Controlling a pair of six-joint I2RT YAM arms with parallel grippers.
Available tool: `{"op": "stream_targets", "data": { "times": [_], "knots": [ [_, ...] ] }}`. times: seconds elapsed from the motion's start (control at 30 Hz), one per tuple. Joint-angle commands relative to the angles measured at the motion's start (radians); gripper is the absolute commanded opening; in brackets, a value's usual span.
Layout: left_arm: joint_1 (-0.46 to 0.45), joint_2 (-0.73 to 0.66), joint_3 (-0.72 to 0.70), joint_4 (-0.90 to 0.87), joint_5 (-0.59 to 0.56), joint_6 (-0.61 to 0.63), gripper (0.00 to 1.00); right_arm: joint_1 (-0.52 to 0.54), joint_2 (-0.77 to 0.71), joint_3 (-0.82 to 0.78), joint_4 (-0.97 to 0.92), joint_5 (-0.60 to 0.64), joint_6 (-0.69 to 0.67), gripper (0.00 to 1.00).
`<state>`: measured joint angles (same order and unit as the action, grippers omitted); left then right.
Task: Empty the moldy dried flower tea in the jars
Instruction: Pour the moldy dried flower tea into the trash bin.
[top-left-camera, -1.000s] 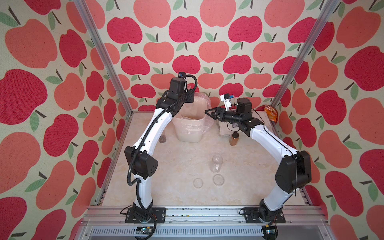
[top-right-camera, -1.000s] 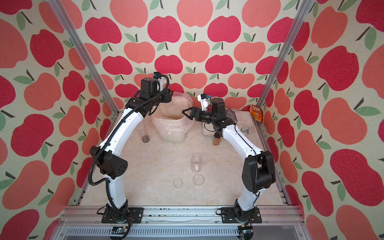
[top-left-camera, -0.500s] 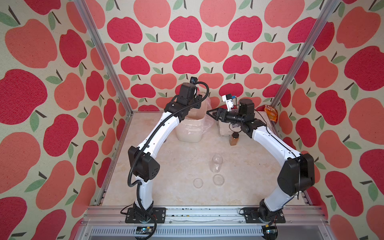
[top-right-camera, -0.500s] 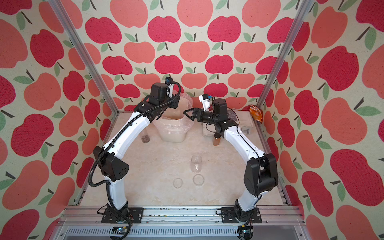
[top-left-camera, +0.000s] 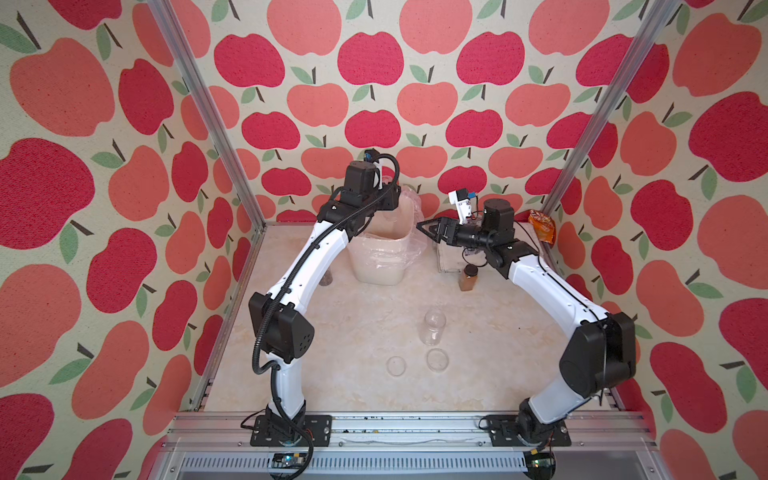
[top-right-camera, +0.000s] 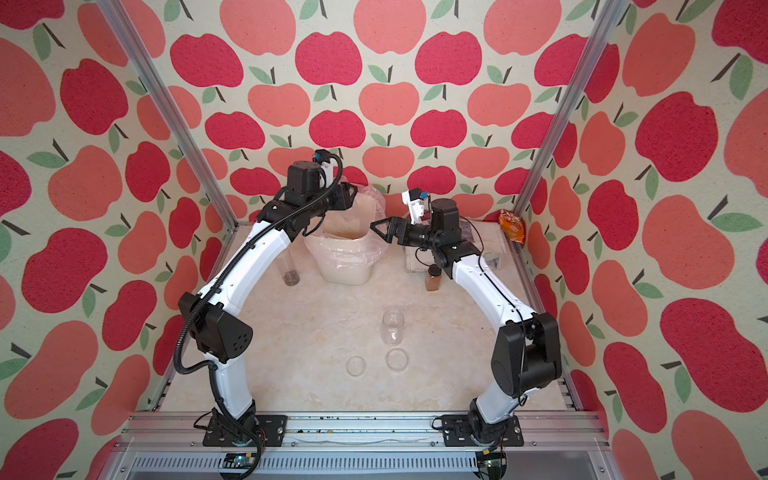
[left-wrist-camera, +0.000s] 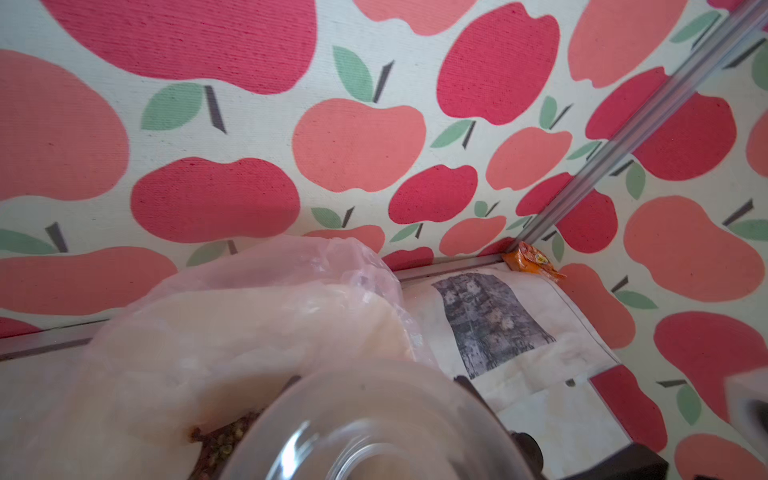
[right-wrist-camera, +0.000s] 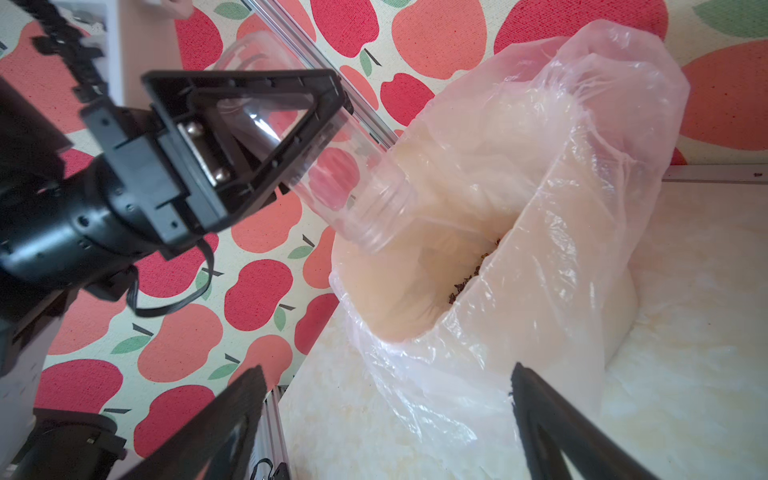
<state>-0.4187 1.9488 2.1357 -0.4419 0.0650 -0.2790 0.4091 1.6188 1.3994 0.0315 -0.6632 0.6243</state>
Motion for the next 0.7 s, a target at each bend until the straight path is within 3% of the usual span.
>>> {"op": "stream_targets", "data": {
  "times": [0.0,0.03,0.07,0.13,0.17,0.2,0.3,0.33,0.37,0.43,0.47,0.57,0.6,0.67],
  "knots": [
    [-0.086,-0.029,-0.008,0.04,-0.229,0.245,0.0,-0.011,-0.05,-0.019,-0.005,0.001,-0.032,0.96],
    [-0.111,-0.018,0.013,0.029,-0.253,0.278,0.0,-0.013,-0.051,-0.02,-0.007,0.001,-0.034,0.96],
    [-0.092,-0.012,0.04,-0.011,-0.191,0.208,0.0,-0.013,-0.053,-0.02,-0.008,0.0,-0.034,0.96],
    [0.045,-0.013,0.029,-0.029,0.083,-0.115,0.0,-0.015,-0.052,-0.02,-0.008,-0.001,-0.032,0.96],
    [0.096,-0.022,-0.01,0.016,0.158,-0.202,0.0,-0.016,-0.053,-0.02,-0.007,-0.003,-0.031,0.97],
    [0.105,-0.034,-0.038,0.047,0.145,-0.19,0.0,-0.015,-0.053,-0.02,-0.005,-0.004,-0.029,0.97],
    [-0.085,-0.049,-0.042,0.061,-0.219,0.226,0.0,-0.016,-0.059,-0.027,-0.004,-0.003,-0.033,0.96],
    [-0.11,-0.038,-0.024,0.056,-0.247,0.279,0.0,-0.016,-0.059,-0.027,-0.005,-0.001,-0.034,0.96],
    [-0.089,-0.028,0.006,0.02,-0.194,0.222,0.0,-0.016,-0.057,-0.026,-0.005,-0.002,-0.035,0.97],
    [0.014,-0.016,0.029,-0.03,-0.007,-0.029,0.0,-0.018,-0.053,-0.021,-0.005,-0.008,-0.028,0.97],
    [0.014,-0.018,0.03,-0.029,-0.011,-0.042,0.0,-0.018,-0.051,-0.02,-0.004,-0.012,-0.025,0.97],
    [-0.146,-0.024,0.001,0.068,-0.285,0.337,0.0,-0.018,-0.053,-0.028,-0.001,-0.009,-0.031,0.97],
    [-0.162,-0.015,0.01,0.072,-0.301,0.381,0.0,-0.018,-0.053,-0.029,-0.002,-0.007,-0.032,0.97],
    [-0.062,0.007,0.086,-0.051,-0.128,0.135,0.0,-0.018,-0.052,-0.027,-0.002,-0.008,-0.027,0.97]
  ]
}}
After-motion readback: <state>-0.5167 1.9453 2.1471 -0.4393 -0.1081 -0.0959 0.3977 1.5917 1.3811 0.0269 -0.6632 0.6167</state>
